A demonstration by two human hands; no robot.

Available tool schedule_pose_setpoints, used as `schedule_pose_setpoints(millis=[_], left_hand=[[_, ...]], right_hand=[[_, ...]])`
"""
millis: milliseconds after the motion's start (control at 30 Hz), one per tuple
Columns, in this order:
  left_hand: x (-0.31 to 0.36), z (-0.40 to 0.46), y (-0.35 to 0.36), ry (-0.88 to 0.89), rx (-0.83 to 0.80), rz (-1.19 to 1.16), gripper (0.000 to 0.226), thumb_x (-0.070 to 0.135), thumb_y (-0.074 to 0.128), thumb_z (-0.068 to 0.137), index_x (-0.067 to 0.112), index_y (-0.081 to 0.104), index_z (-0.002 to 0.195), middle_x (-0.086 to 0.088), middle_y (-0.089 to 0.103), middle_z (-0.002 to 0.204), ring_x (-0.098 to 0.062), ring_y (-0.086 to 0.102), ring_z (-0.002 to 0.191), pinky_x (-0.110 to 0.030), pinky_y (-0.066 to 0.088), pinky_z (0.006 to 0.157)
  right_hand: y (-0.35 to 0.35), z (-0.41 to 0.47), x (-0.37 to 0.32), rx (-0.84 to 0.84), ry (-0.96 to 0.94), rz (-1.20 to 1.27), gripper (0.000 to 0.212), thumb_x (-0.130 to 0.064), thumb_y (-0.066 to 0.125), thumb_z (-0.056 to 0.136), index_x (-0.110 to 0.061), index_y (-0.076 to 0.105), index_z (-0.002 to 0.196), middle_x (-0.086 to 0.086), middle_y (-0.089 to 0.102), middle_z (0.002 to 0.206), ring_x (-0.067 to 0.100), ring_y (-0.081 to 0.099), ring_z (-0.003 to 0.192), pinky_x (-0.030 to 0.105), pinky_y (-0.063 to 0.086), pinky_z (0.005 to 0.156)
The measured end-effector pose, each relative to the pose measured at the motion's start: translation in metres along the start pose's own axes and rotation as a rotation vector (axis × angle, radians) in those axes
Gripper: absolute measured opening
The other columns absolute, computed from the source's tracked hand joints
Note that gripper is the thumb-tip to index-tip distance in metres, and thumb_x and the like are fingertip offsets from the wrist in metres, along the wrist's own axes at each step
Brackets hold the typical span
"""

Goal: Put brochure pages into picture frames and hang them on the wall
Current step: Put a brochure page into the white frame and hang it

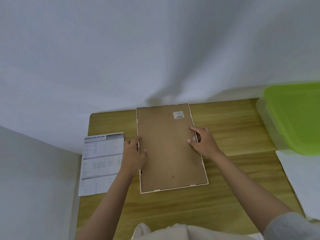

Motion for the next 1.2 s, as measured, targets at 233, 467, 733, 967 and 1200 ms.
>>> schedule_pose_setpoints(millis=[233, 467, 733, 967, 1200], left_hand=[[-0.022, -0.072, 0.013, -0.032, -0.077, 0.009, 0.065, 0.010, 0.070, 0.076, 0.019, 0.044, 0.135, 0.002, 0.038, 0.106, -0.016, 0.052, 0.091, -0.024, 0.041, 0.083], [-0.030, -0.094, 0.011, -0.083, -0.066, -0.158, 0.055, 0.002, 0.067, 0.075, 0.019, 0.053, 0.125, -0.005, 0.059, 0.109, -0.015, 0.060, 0.088, -0.025, 0.049, 0.078], [-0.015, -0.103, -0.006, -0.087, -0.258, -0.425, 0.042, -0.006, 0.062, 0.081, 0.029, 0.060, 0.103, -0.009, 0.063, 0.101, -0.029, 0.065, 0.089, -0.040, 0.057, 0.076], [0.014, -0.120, -0.027, -0.020, -0.275, -0.535, 0.044, -0.009, 0.061, 0.081, 0.024, 0.061, 0.110, -0.009, 0.057, 0.107, -0.018, 0.064, 0.059, -0.027, 0.051, 0.052], [0.067, -0.142, -0.050, 0.195, -0.135, -0.477, 0.042, -0.007, 0.060, 0.080, 0.024, 0.062, 0.107, 0.000, 0.060, 0.105, -0.011, 0.063, 0.058, -0.018, 0.044, 0.046]], right_hand=[[0.006, -0.082, 0.025, 0.009, 0.022, 0.004, 0.057, -0.015, 0.074, 0.077, -0.022, 0.054, 0.130, 0.001, 0.045, 0.110, 0.005, 0.050, 0.079, 0.018, 0.040, 0.082], [0.014, -0.127, 0.038, 0.126, 0.083, 0.018, 0.049, -0.017, 0.070, 0.079, -0.024, 0.057, 0.127, 0.003, 0.045, 0.104, 0.022, 0.056, 0.095, 0.032, 0.047, 0.090], [0.004, -0.140, 0.030, 0.331, 0.216, 0.235, 0.033, -0.028, 0.071, 0.081, -0.025, 0.055, 0.110, 0.002, 0.040, 0.110, -0.001, 0.046, 0.082, 0.018, 0.034, 0.078], [0.004, -0.142, 0.021, 0.282, 0.169, 0.147, 0.032, -0.029, 0.070, 0.080, -0.022, 0.060, 0.110, 0.004, 0.046, 0.109, 0.023, 0.049, 0.107, 0.031, 0.041, 0.093], [-0.022, -0.137, -0.096, 0.170, -0.216, 0.408, 0.038, -0.024, 0.064, 0.087, -0.036, 0.055, 0.123, -0.018, 0.058, 0.115, 0.004, 0.059, 0.100, 0.015, 0.047, 0.078]])
Point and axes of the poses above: each hand's wrist, its own z-axis towards the middle knuckle, its own y-axis out of the palm, x = y × z, the point moved 8 cm from there along z, towards the middle knuckle
